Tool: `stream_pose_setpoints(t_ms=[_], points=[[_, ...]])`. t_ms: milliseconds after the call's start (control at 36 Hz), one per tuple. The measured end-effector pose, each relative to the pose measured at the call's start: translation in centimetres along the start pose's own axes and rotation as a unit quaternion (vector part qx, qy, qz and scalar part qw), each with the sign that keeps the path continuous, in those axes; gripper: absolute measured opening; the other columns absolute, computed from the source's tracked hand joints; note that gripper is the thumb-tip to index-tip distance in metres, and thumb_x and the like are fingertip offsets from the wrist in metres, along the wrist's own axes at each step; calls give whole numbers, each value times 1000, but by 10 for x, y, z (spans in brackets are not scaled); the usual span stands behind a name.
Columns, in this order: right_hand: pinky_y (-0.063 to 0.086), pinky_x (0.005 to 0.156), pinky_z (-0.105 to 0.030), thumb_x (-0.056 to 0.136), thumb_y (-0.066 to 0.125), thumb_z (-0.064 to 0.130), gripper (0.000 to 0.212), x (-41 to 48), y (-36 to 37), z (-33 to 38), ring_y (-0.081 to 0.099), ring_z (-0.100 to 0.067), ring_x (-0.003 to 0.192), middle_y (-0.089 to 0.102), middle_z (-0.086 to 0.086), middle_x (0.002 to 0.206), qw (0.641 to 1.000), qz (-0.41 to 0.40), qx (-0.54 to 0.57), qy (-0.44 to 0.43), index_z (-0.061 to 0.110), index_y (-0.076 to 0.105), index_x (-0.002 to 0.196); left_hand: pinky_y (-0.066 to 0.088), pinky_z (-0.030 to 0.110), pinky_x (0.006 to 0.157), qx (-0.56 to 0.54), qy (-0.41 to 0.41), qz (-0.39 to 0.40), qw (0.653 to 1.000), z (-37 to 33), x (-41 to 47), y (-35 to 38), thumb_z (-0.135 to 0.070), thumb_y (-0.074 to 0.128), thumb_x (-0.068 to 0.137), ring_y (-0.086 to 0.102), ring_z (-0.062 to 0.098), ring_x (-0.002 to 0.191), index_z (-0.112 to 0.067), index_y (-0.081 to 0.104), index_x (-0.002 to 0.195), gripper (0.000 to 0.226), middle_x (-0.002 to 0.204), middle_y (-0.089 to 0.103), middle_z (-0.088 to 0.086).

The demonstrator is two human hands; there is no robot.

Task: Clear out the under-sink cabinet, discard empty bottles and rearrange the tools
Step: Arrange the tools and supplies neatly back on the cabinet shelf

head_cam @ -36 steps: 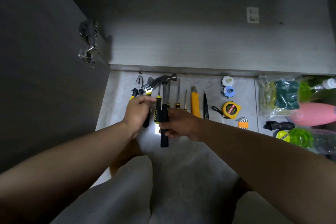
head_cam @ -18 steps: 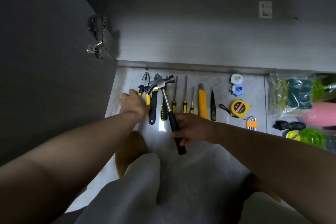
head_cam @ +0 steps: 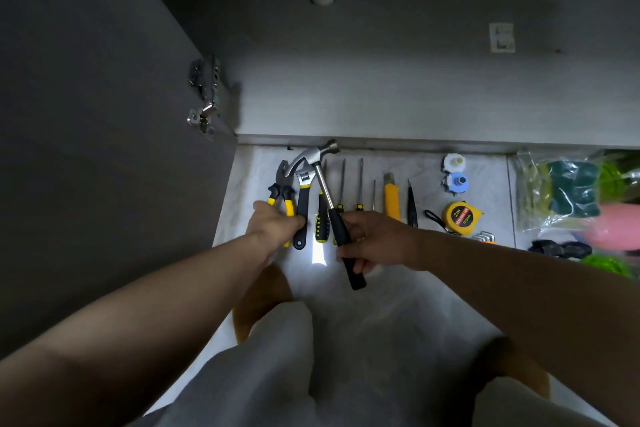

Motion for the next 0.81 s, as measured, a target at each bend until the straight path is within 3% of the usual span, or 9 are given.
stream_pose_setpoints(t_ms=[111,194,278,333,472,528,583,722,806], points=[[57,56,-24,93,68,4,31,-19,-17,24,66,-19,63,73,-20,103,1000,-15,-16,-10,-2,55,120,34,24,49,-12,25,68,997,-15,-28,-1,-30,77,74,48,20,60,-11,61,95,33,71,52,5],[56,54,-23,94,67,7,22,-45,-37,46,67,-17,63,72,-15,94,999,-35,-25,-19,4,58,114,25,22,42,-38,33,104,993,-39,-58,-6,-30,77,76,33,14,44,-17,55,79,26,53,40,-2],[55,54,-22,95,67,11,22,-80,-57,71,66,-12,60,72,-8,90,996,-84,-17,-39,11,61,117,22,23,45,-79,62,152,983,-85,-96,-15,-29,75,75,33,12,48,-19,59,85,22,64,46,1],[53,53,-21,95,68,12,20,-109,-69,87,65,-9,57,71,-6,86,990,-128,-5,-55,15,63,114,32,20,45,-107,93,179,974,-123,-126,-24,-27,73,78,45,11,49,-21,62,85,15,64,53,-2],[51,45,-21,98,65,14,11,-185,-85,126,62,-8,51,63,-3,77,964,-230,78,-105,16,58,106,60,30,71,-197,169,262,929,-208,-213,-42,-23,71,83,62,15,65,-16,63,83,10,70,63,3],[48,39,-20,99,63,15,15,-213,-85,137,61,-7,45,61,-4,79,949,-262,122,-123,15,56,112,60,39,87,-218,200,283,912,-229,-251,-44,-27,72,86,65,16,81,-17,65,87,13,81,64,5],[47,38,-19,99,64,15,17,-237,-82,145,61,-7,42,60,-3,78,934,-284,158,-147,13,55,113,57,42,89,-200,232,317,898,-242,-289,-41,-37,70,88,63,15,81,-21,66,84,17,84,63,2],[54,44,-21,95,65,11,16,-283,-60,152,65,-10,49,70,-4,77,920,-311,149,-185,16,61,110,41,29,49,-177,281,408,850,-247,-364,-16,-48,69,87,48,26,46,-14,63,86,35,74,58,11],[59,56,-22,96,55,3,26,-304,-47,150,70,-13,58,73,-10,87,923,-316,115,-186,7,60,121,35,24,40,-181,330,368,850,-240,-382,-7,-40,74,84,42,23,38,-10,62,89,32,68,54,16]])
Point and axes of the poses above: each hand's wrist, its own x-axis towards the middle knuckle, its own y-axis out of the palm, z = x × y, the point moved 6 cm from there along x, towards the middle knuckle
